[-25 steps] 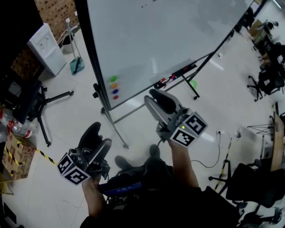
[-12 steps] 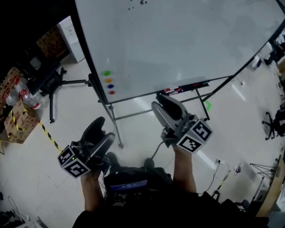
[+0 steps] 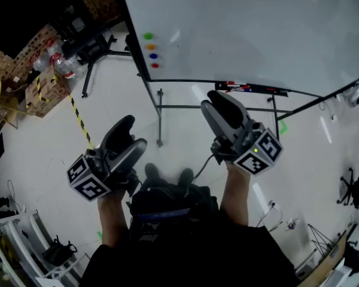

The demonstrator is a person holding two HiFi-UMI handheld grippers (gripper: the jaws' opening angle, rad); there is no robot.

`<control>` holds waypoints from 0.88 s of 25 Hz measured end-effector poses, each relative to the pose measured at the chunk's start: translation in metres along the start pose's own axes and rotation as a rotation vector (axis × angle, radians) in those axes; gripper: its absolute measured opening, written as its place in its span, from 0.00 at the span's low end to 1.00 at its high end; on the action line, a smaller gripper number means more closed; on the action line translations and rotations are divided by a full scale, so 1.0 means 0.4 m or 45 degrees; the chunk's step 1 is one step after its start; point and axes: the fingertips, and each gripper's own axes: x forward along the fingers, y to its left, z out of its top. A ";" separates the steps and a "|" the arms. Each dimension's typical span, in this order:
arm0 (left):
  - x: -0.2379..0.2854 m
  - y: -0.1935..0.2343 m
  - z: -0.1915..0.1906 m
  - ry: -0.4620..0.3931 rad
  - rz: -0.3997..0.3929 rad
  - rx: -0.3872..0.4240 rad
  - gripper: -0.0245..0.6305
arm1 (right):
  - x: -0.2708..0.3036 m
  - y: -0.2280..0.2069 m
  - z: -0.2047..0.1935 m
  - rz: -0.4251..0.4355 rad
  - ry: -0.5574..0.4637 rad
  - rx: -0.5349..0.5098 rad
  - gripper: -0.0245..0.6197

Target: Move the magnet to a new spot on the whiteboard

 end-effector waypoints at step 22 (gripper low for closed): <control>-0.158 0.012 0.061 0.019 -0.151 -0.098 0.59 | 0.063 0.240 -0.060 -0.001 0.020 -0.014 0.22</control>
